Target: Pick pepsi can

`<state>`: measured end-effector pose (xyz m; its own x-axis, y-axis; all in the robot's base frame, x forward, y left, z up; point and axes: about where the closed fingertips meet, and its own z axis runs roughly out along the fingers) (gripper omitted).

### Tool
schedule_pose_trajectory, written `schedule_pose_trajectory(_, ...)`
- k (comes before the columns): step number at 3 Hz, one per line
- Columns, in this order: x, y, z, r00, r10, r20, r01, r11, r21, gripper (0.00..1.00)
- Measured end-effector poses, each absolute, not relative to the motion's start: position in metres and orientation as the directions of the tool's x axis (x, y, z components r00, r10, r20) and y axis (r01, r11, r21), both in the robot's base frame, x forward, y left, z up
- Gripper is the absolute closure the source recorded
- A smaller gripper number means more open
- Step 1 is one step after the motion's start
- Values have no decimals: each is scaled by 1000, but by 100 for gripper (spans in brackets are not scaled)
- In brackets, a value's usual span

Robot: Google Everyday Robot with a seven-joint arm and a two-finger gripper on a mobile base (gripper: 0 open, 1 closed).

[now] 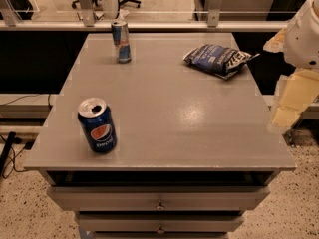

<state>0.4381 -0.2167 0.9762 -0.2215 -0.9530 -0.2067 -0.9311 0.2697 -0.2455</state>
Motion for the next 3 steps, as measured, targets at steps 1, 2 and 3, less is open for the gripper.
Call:
schedule_pose_trajectory(1,438,-217,976,-221,-953,-207,-931,270,-246,0)
schedule_pose_trajectory(2,444,-206,969,-192,-949,-250,-942,249,-225,0)
schedule_pose_trajectory(3,452,-171,947,-121,-928,-352,-967,190,-169,0)
